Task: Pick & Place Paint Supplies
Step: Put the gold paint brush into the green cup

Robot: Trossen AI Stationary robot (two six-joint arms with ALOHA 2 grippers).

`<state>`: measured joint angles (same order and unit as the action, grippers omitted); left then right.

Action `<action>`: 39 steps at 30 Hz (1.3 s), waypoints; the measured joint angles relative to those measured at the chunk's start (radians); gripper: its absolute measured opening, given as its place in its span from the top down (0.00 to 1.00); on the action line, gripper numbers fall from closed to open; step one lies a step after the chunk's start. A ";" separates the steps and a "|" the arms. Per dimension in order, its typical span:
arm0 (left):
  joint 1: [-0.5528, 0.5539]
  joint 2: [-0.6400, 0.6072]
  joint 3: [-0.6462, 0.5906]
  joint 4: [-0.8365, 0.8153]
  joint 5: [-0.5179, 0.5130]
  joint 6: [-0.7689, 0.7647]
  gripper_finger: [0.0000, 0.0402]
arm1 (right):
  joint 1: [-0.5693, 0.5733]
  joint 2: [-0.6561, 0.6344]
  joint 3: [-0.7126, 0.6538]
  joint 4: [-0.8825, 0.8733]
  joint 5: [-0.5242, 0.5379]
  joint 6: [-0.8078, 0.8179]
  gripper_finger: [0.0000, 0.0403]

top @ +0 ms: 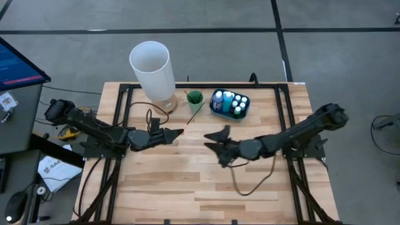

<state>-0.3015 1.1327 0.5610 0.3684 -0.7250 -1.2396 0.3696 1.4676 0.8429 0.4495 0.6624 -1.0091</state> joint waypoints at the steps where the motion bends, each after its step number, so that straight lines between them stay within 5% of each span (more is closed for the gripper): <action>1: -0.002 0.005 0.000 -0.003 0.000 0.000 1.00 | 0.000 0.038 0.035 0.000 0.019 -0.040 0.46; 16: -0.008 0.021 0.000 0.009 0.025 -0.003 1.00 | -0.047 0.395 0.382 -0.026 0.161 -0.388 0.49; 24: -0.012 0.021 0.000 0.009 0.025 0.001 1.00 | -0.111 0.435 0.424 -0.009 0.282 -0.415 0.51; 39: -0.010 0.021 0.000 0.011 0.016 0.004 1.00 | -0.108 0.436 0.424 -0.033 0.281 -0.412 0.70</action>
<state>-0.3119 1.1538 0.5610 0.3798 -0.7090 -1.2358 0.2611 1.9034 1.2667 0.4162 0.9436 -1.4211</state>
